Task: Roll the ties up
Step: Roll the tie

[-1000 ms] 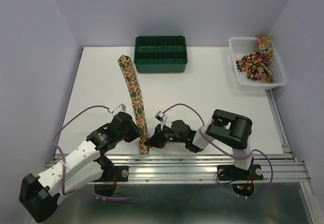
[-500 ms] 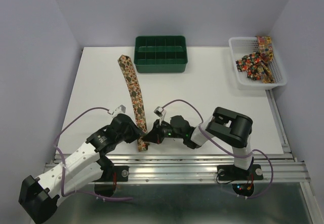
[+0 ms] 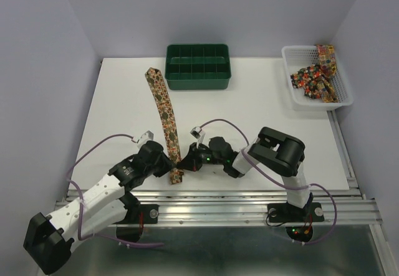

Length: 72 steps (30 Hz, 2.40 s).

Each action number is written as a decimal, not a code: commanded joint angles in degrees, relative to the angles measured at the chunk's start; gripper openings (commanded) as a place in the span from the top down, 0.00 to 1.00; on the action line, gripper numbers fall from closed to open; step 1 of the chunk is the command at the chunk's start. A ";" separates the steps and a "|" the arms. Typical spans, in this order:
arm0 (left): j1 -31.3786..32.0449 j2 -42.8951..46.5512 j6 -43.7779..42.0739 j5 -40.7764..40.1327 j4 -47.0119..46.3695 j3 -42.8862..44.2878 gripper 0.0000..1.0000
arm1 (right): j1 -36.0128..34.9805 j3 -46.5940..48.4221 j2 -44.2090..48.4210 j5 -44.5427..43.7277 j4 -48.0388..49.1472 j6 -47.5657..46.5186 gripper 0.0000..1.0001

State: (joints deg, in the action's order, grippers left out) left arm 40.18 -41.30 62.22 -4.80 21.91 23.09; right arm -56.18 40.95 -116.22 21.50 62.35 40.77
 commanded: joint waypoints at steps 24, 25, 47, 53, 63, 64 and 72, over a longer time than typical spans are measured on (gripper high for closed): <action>0.33 -0.18 4.84 -2.50 -5.12 -2.70 0.39 | 0.20 -1.22 -0.06 9.79 8.51 -1.39 0.90; 0.33 -0.62 5.02 -2.50 -5.39 -2.61 0.39 | -0.15 -1.22 0.64 9.01 7.62 -2.18 0.90; 0.33 -1.77 9.68 2.51 1.91 -1.56 0.88 | -4.20 -3.07 4.60 3.91 7.09 -13.35 0.90; 0.60 2.62 8.01 0.49 6.55 0.46 1.00 | -4.46 -2.63 5.31 3.82 5.15 -14.23 0.76; 0.77 13.69 10.03 -0.39 10.78 1.08 1.00 | -4.29 5.71 17.60 -4.52 -26.44 -21.51 0.33; 0.77 14.31 10.29 -0.39 10.96 0.99 1.00 | -4.29 6.59 18.31 -6.45 -29.36 -22.31 0.33; 0.77 17.13 9.77 -2.58 14.65 3.36 1.00 | -2.27 21.52 11.21 -24.32 -49.42 -27.68 0.67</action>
State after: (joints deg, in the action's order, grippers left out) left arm 40.56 -24.80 72.29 -5.04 34.20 22.83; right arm -59.70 55.16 -100.40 5.21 23.24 16.32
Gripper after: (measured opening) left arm 0.026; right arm 0.394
